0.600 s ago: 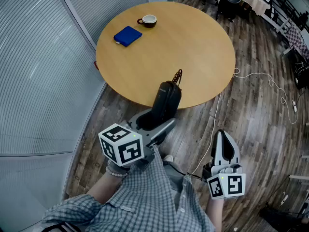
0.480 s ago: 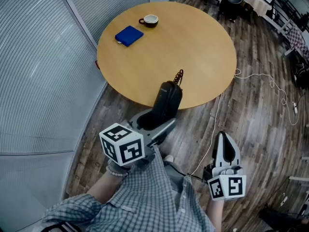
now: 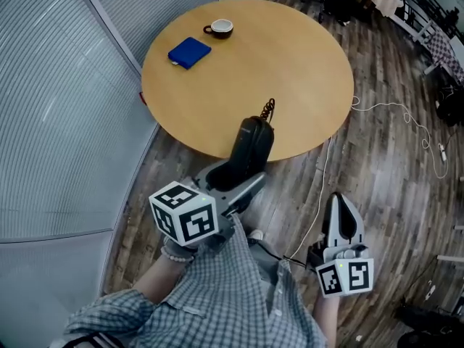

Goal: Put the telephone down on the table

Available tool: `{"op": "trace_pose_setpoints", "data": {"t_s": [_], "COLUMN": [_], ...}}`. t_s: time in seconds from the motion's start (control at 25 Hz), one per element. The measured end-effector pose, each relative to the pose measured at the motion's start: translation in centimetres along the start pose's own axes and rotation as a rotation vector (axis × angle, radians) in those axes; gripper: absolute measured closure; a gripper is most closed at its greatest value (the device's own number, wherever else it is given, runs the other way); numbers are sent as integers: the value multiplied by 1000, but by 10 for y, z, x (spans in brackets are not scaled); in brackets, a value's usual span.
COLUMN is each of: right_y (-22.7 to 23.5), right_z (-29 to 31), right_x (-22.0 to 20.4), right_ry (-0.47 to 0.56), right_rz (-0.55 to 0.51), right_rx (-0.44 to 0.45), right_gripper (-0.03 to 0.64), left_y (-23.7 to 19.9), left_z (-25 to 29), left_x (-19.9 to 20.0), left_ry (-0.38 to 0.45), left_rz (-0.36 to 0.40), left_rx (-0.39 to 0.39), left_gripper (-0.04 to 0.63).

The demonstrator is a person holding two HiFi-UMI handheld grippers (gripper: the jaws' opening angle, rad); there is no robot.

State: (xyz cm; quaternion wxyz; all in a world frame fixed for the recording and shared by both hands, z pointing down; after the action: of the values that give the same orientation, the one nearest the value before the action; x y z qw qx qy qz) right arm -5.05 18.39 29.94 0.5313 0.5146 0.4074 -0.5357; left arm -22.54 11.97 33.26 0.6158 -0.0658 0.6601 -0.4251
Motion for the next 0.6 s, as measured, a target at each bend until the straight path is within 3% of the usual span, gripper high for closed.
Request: {"op": "trace_pose_setpoints", "data": {"t_s": [0.6], "right_y": [-6], "right_z": [-13], "right_x": [-4], "right_ry": [23], "right_rz": [18], "right_rx": [-88], "right_gripper": [607], "left_y": [-3], "left_z": [-3], "left_x": [1], "left_ry": [-32], "left_rz": [41], "left_rx": [-42], "left_gripper": [318]}}
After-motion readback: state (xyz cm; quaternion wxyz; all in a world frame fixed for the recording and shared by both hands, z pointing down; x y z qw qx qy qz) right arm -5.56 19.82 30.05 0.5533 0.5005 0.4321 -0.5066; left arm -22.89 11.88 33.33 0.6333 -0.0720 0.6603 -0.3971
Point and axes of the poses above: the fingertips, and each gripper's own axes: z forward along the fingers, y to its right, x out of its top, the point moved 1 cm from there along -z, backward along the fingers, and after that the axes turned 8 degrees about -x, right-handed, at the moved point
